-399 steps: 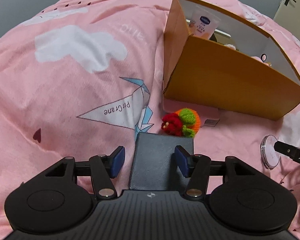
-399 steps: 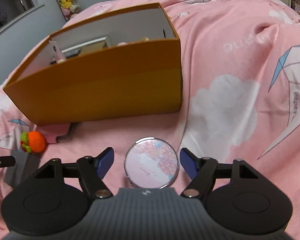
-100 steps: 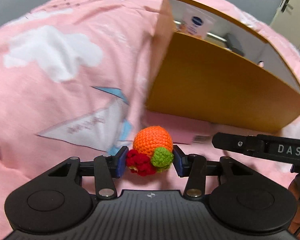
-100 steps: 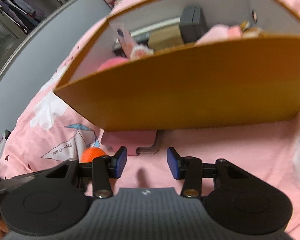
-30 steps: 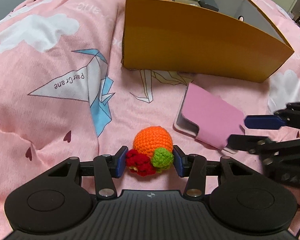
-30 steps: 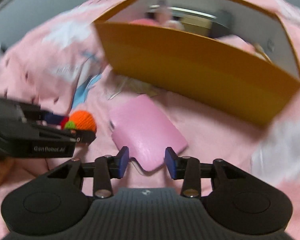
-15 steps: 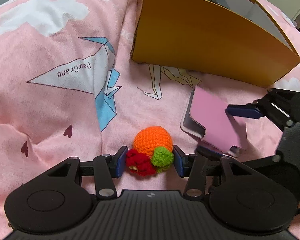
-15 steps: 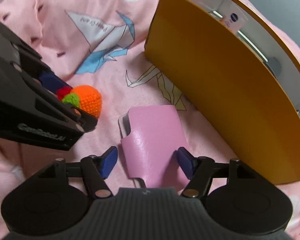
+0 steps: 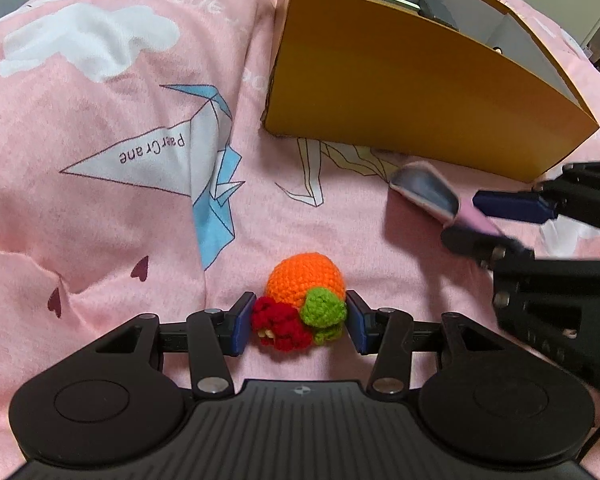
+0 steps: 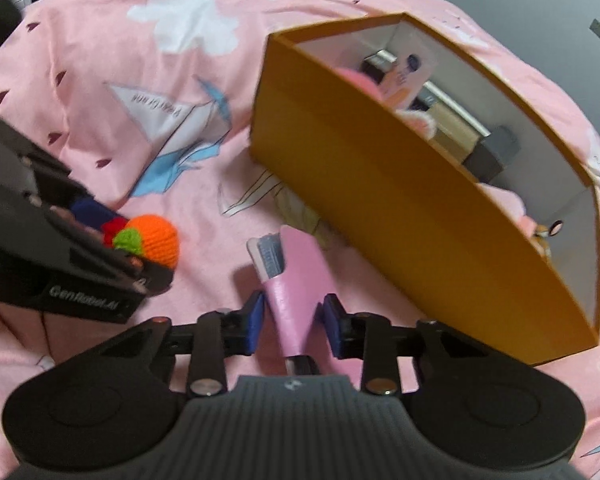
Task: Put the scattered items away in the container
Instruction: 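Close the left tool on the crocheted fruit toy while the right tool grips the pink wallet, then carry the fruit toy with the left tool while the right tool carries the wallet over the box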
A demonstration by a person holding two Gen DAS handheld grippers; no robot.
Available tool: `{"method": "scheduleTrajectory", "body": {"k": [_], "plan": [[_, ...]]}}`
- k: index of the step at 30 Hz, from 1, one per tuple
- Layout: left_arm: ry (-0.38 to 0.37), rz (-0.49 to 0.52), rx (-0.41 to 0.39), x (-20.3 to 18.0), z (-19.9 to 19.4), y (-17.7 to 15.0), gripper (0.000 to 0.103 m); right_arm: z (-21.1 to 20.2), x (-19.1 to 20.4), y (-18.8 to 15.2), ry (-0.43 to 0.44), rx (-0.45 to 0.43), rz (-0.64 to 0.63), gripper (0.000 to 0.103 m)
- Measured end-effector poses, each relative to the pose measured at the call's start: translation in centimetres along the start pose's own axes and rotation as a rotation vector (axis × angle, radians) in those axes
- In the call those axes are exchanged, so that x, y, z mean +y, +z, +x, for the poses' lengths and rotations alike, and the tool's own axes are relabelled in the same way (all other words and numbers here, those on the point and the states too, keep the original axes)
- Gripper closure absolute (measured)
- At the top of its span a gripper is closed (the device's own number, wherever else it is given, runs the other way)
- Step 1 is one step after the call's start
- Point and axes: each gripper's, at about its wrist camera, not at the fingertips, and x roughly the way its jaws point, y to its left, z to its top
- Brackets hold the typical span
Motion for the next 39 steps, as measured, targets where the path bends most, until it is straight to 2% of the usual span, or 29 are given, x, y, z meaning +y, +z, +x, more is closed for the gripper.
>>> {"method": "scheduleTrajectory", "body": {"k": [6, 10, 17, 23, 32, 35, 39], "plan": [[0.011, 0.009, -0.009, -0.2, -0.1, 0.1, 0.049, 2.0, -0.8, 0.7, -0.002, 0.003, 0.017, 0.072], [0.000, 0.000, -0.027, -0.1, -0.9, 0.1, 0.049, 1.8, -1.0, 0.9, -0.001, -0.004, 0.029, 0.074], [-0.024, 0.025, -0.072, -1.0, -2.9, 1.0, 0.050, -1.7, -2.3, 0.3, 0.017, -0.045, 0.042, 0.078], [-0.090, 0.070, -0.124, -2.6, -5.6, 2.3, 0.050, -5.6, -3.1, -0.2, -0.004, -0.097, 0.000, 0.079], [-0.175, 0.154, -0.233, -4.9, -9.3, 5.7, 0.050, -11.9, -6.3, 0.4, 0.034, -0.221, 0.086, 0.079], [-0.187, 0.171, -0.259, -5.4, -9.7, 7.6, 0.050, -13.2, -7.6, 1.3, 0.014, -0.269, 0.092, 0.079], [-0.173, 0.201, -0.300, -6.2, -9.8, 10.1, 0.050, -13.4, -9.5, 2.6, -0.053, -0.313, 0.090, 0.079]]}}
